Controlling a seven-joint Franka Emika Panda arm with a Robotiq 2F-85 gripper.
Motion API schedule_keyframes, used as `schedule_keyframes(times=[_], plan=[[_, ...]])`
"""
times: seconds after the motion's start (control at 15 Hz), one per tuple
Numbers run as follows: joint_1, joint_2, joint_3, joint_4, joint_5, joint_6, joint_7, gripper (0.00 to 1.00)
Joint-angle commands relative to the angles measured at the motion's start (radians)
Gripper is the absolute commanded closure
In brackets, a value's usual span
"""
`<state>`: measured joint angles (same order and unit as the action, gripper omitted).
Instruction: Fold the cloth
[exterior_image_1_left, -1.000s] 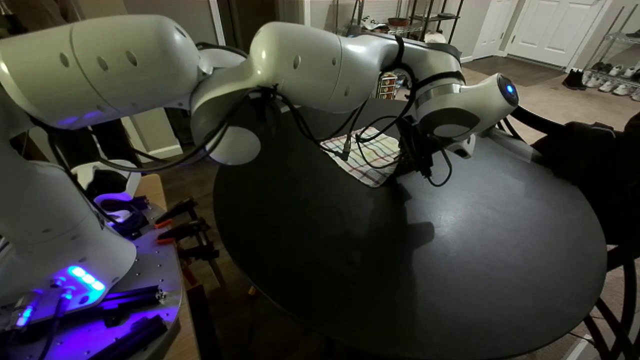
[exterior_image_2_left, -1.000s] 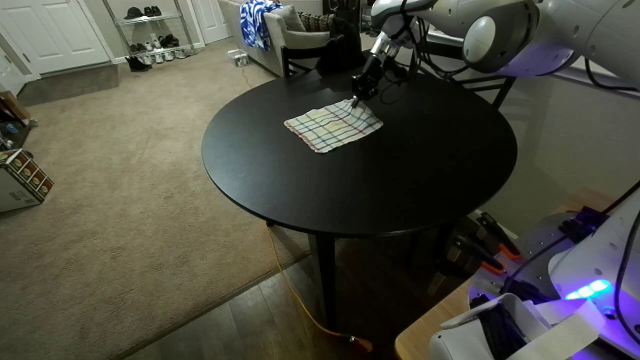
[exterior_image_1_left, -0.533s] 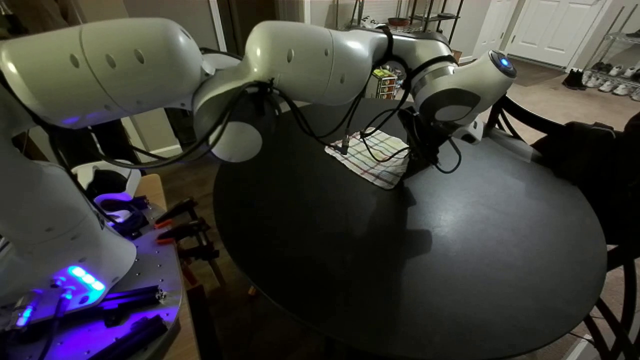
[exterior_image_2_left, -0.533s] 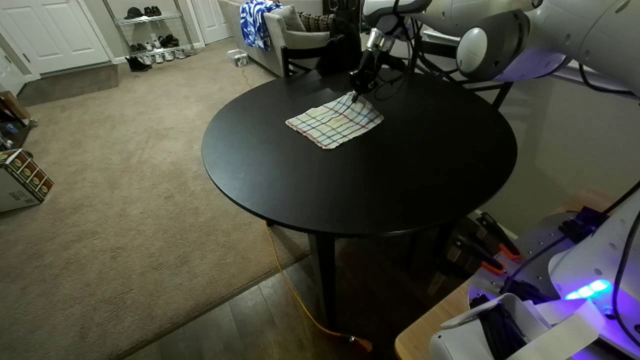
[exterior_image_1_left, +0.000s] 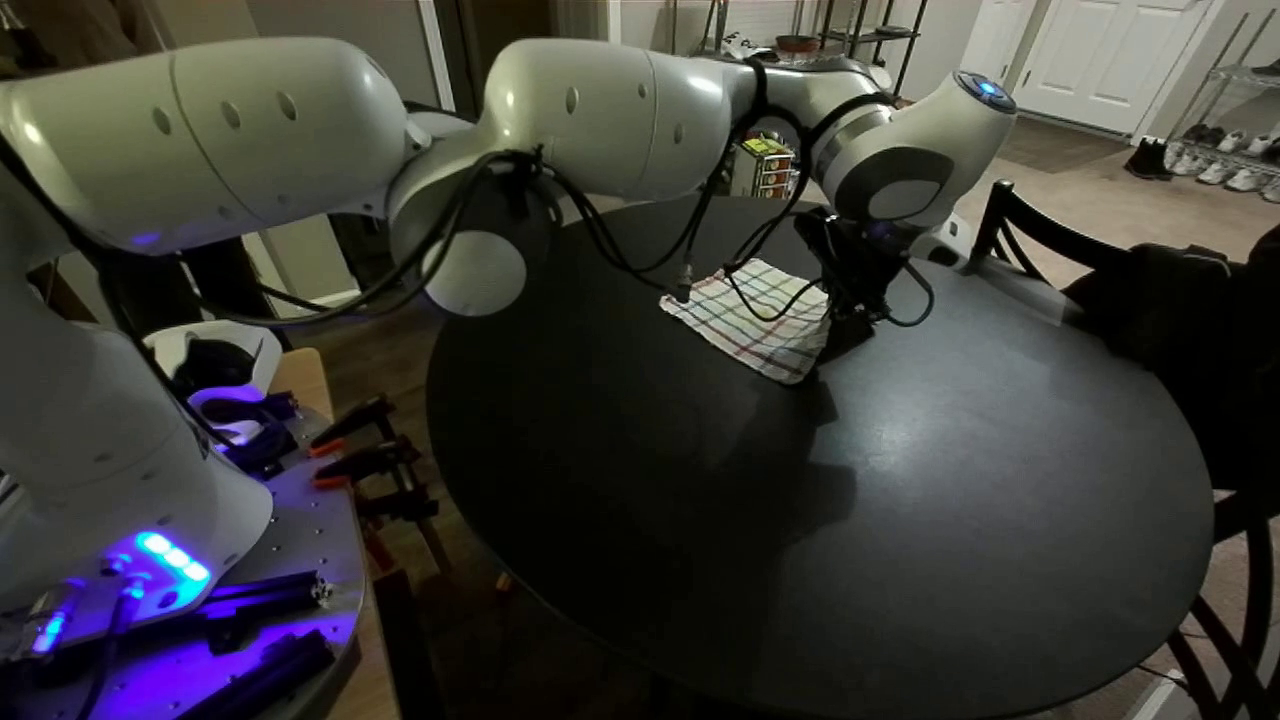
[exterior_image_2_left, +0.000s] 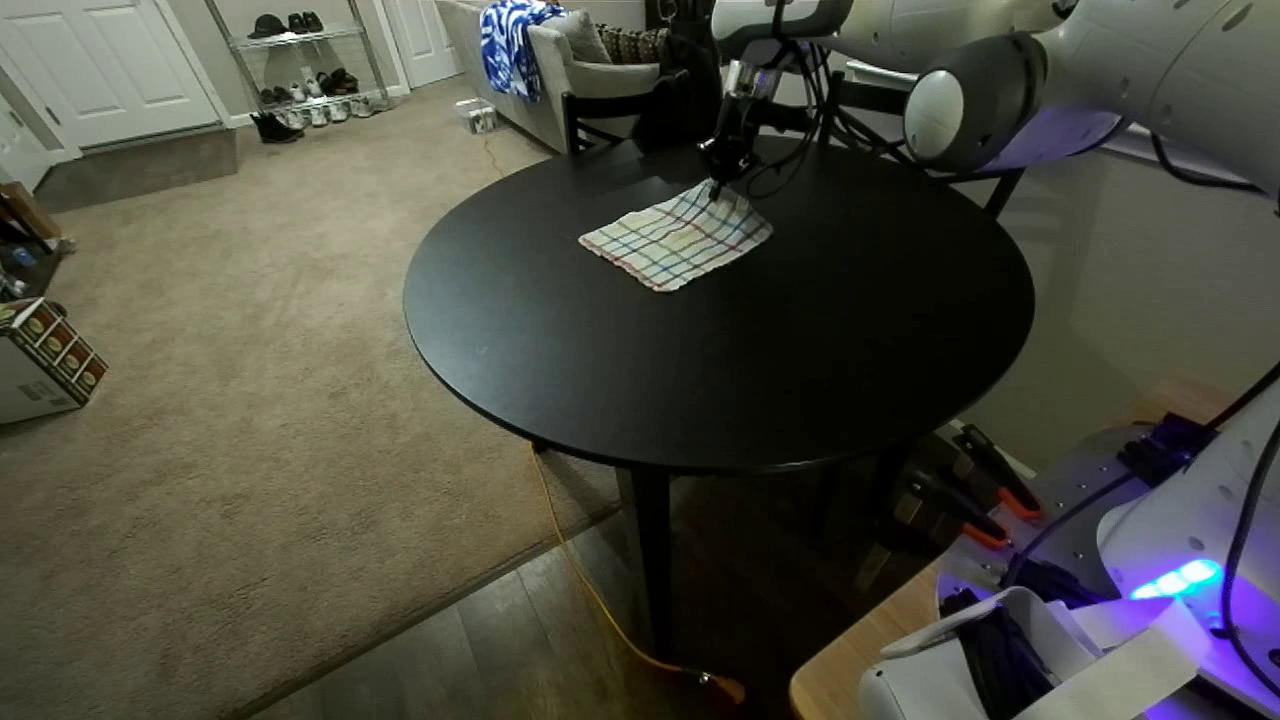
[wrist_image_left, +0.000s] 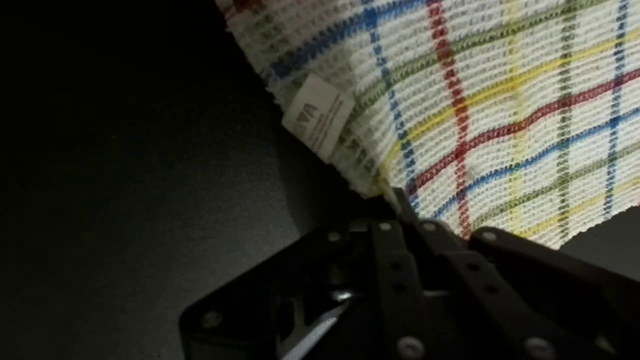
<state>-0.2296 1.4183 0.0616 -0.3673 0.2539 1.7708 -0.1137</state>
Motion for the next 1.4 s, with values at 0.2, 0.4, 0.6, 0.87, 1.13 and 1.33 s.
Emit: schedule_keyframes(times=[0.2, 0.4, 0.6, 0.87, 1.13, 1.33], plan=[[0.043, -0.008, -0.008, -0.003, -0.085, 0.072, 0.056, 0.99], [0.071, -0.007, -0.012, -0.005, -0.103, 0.105, 0.081, 0.99], [0.098, -0.008, -0.039, -0.007, -0.139, 0.140, 0.118, 0.99], [0.117, -0.008, -0.071, -0.010, -0.181, 0.150, 0.149, 0.99], [0.132, -0.016, -0.074, -0.018, -0.199, 0.116, 0.137, 0.99], [0.150, -0.020, -0.067, -0.022, -0.200, 0.086, 0.126, 0.99]])
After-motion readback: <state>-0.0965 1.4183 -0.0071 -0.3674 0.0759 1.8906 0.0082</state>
